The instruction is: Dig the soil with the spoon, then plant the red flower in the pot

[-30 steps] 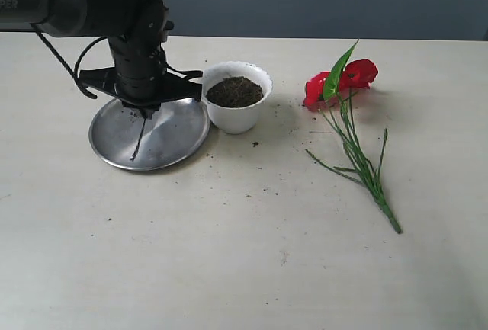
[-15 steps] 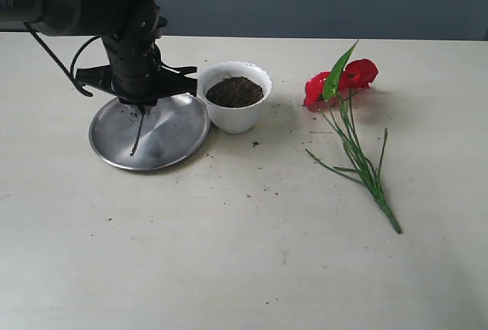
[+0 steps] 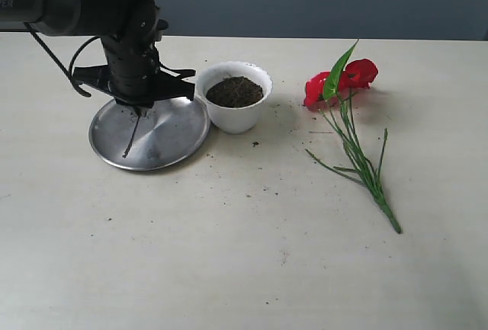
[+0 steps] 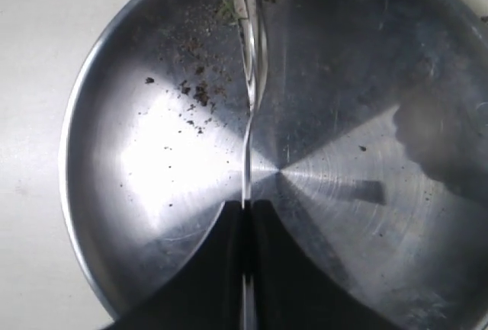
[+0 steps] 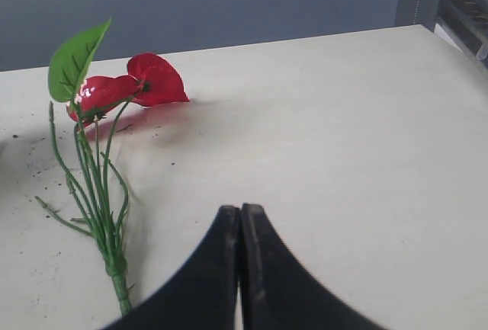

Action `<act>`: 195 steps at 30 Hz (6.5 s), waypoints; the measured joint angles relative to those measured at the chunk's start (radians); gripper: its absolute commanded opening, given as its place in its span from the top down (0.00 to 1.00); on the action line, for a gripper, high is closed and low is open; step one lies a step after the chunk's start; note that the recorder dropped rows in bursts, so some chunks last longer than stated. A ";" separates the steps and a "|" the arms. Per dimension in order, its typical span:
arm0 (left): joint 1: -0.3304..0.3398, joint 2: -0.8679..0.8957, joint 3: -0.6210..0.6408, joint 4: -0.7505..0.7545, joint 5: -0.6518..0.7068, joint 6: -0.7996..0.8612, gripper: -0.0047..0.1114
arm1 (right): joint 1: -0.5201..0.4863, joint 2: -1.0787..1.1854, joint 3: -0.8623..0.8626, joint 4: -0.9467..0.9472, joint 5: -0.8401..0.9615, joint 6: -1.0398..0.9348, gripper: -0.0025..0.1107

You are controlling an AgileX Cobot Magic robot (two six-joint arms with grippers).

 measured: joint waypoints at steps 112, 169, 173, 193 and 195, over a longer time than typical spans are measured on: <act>0.002 -0.111 0.000 0.079 0.016 -0.020 0.85 | 0.000 0.000 0.000 0.000 0.000 0.000 0.98; 0.002 -0.820 0.000 0.174 -0.071 0.077 0.96 | 0.000 0.000 0.000 0.000 0.000 0.000 0.98; 0.002 -0.873 0.000 0.220 0.038 0.079 0.96 | 0.000 0.000 0.000 0.000 0.000 0.000 0.98; 0.002 -0.884 0.000 0.219 0.058 0.079 0.96 | 0.000 0.000 0.000 0.002 0.000 0.000 0.98; 0.002 -0.884 0.000 0.239 0.029 0.079 0.96 | 0.000 0.000 0.000 0.002 0.000 0.000 0.98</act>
